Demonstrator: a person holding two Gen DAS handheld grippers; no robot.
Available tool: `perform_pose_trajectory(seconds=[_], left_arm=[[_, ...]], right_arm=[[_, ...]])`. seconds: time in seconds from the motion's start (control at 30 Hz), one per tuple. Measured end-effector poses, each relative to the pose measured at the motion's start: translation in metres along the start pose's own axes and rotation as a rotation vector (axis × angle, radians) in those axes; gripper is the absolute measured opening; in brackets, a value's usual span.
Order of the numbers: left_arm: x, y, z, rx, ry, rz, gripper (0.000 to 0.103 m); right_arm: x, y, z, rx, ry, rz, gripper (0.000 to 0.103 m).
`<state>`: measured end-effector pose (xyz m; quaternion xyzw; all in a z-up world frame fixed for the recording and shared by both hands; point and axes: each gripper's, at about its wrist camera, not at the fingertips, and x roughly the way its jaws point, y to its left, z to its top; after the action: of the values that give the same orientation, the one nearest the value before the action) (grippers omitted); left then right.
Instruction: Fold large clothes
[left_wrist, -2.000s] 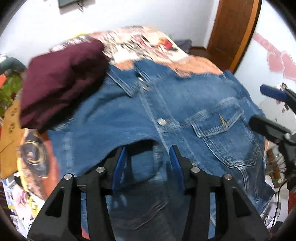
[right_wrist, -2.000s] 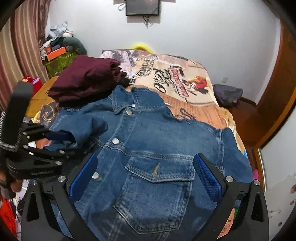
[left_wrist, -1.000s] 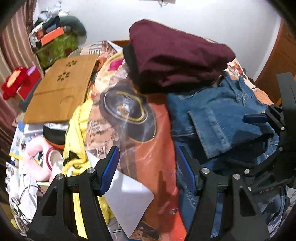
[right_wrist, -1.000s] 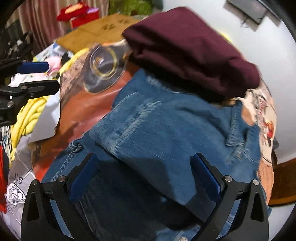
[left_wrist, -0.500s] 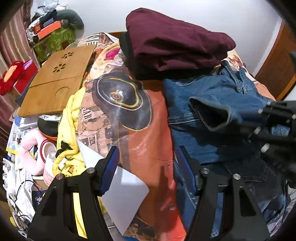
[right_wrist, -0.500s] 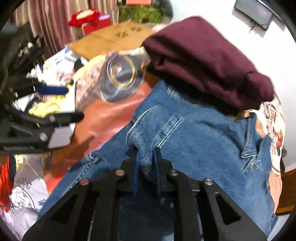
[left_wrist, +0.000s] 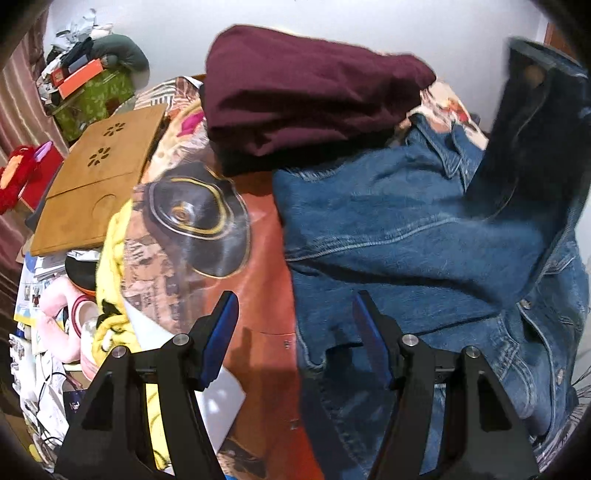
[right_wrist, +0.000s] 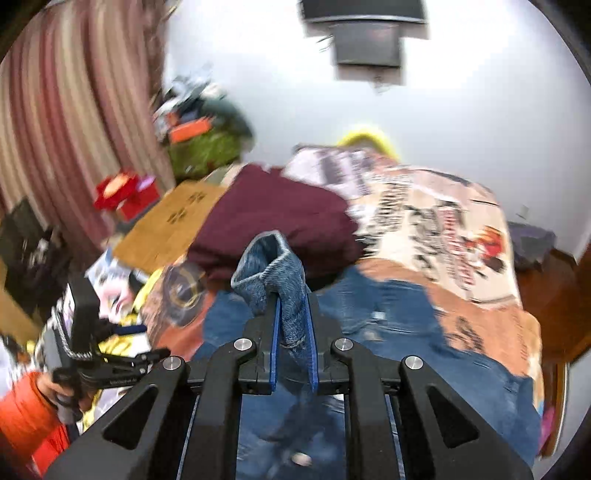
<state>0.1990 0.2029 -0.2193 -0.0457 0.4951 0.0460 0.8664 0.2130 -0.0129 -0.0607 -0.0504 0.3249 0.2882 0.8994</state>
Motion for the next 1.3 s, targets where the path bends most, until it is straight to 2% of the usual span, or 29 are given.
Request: perform_pose_trajectory(seconds=[0.13, 0.27, 0.47, 0.57, 0.67, 0.77, 0.9, 1.03, 1.13, 1.3], left_arm=[[0.03, -0.015, -0.003, 0.023, 0.072, 0.005, 0.063], [0.057, -0.02, -0.014, 0.015, 0.161, -0.001, 0.063], [0.062, -0.018, -0.025, 0.013, 0.164, 0.006, 0.07], [0.063, -0.015, -0.027, 0.0, 0.172, -0.005, 0.07], [0.063, -0.014, -0.025, 0.0, 0.179, -0.001, 0.07], [0.056, -0.018, -0.022, 0.022, 0.179, 0.015, 0.07], [0.041, -0.022, -0.011, 0.021, 0.146, -0.009, 0.07], [0.032, -0.022, -0.002, 0.015, 0.117, -0.025, 0.07], [0.04, -0.027, -0.006, 0.023, 0.143, -0.022, 0.07], [0.05, -0.033, -0.019, 0.034, 0.174, -0.009, 0.07]], right_arm=[[-0.015, -0.042, -0.018, 0.104, -0.005, -0.057, 0.008], [-0.01, -0.084, -0.049, 0.201, 0.055, -0.115, 0.008], [0.008, -0.132, -0.115, 0.357, 0.179, -0.133, 0.008], [0.005, -0.142, -0.135, 0.407, 0.202, -0.12, 0.008], [-0.003, -0.145, -0.139, 0.412, 0.195, -0.119, 0.008], [-0.01, -0.144, -0.127, 0.387, 0.176, -0.117, 0.008], [-0.031, -0.133, -0.096, 0.303, 0.091, -0.122, 0.008], [-0.044, -0.126, -0.084, 0.251, 0.037, -0.142, 0.008], [-0.04, -0.135, -0.095, 0.269, 0.065, -0.167, 0.008], [-0.018, -0.159, -0.141, 0.346, 0.202, -0.194, 0.008]])
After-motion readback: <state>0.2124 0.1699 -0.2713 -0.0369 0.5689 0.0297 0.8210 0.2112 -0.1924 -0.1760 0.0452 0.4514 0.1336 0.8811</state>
